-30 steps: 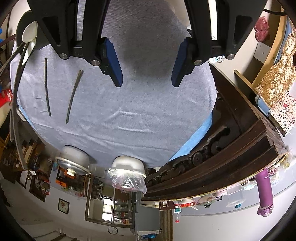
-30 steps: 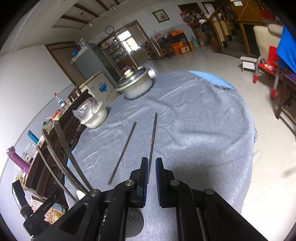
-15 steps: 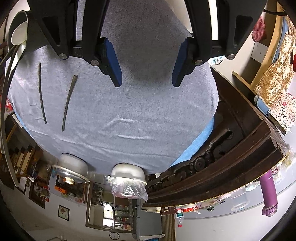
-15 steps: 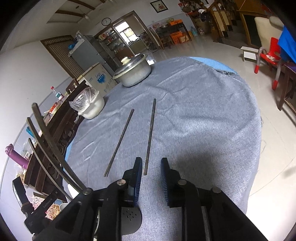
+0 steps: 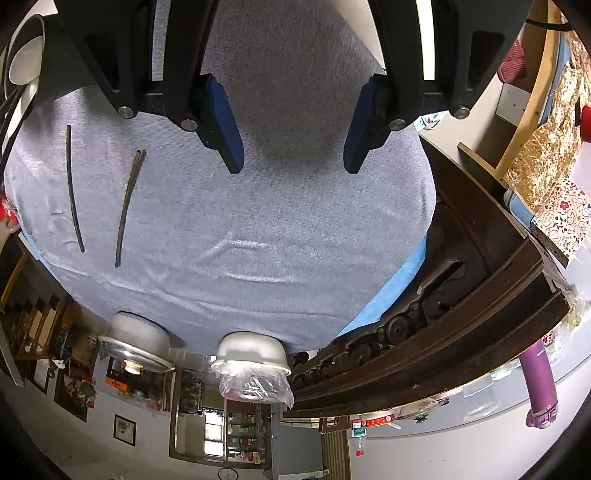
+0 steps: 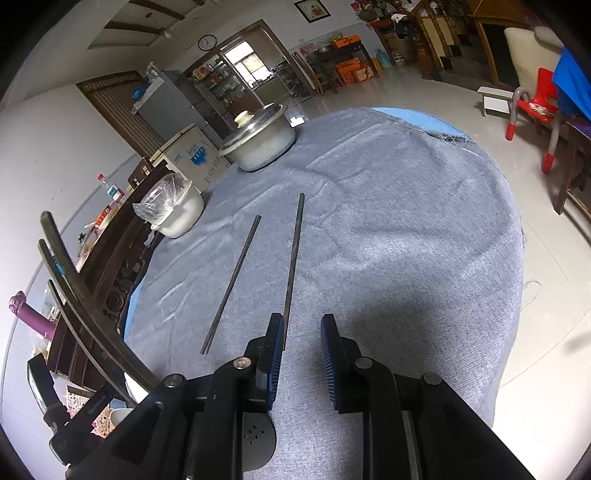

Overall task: Organize utensils
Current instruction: 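Raise both open tools away from the metal cup, then move both tools toward the dark chopsticks still lying on the cloth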

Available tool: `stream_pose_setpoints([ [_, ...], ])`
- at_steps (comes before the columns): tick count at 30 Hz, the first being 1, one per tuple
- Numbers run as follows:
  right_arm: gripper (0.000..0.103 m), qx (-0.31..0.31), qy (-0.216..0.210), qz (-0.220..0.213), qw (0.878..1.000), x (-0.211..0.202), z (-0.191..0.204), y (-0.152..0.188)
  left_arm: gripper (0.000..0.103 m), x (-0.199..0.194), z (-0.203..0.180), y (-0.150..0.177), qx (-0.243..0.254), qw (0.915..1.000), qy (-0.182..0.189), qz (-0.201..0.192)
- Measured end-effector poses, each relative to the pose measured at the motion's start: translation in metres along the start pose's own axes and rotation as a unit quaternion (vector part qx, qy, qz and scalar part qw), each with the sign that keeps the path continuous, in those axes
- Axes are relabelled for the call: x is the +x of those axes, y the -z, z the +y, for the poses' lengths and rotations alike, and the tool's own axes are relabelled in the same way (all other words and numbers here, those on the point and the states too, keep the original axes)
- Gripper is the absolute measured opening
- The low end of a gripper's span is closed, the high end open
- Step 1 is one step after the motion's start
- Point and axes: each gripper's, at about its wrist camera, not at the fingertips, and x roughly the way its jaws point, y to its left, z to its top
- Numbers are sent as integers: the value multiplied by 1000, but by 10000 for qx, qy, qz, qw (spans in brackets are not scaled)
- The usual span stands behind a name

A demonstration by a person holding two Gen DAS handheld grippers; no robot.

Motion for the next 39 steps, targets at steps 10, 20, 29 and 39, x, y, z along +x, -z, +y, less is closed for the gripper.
stream_pose_setpoints([
  [10, 22, 23, 0, 39, 10000, 3, -1, 0, 57, 8, 0, 0, 14, 9999, -33, 96],
  [20, 22, -5, 19, 15, 10000, 7, -1, -8, 57, 14, -1, -3, 31, 9998, -49, 164],
  [29, 22, -98, 31, 46, 9999, 14, 4, -19, 57, 23, -4, -7, 91, 9996, -75, 246],
  [39, 22, -76, 158, 173, 9997, 29, 0, -40, 57, 39, 2, -12, -108, 9992, 5, 391],
])
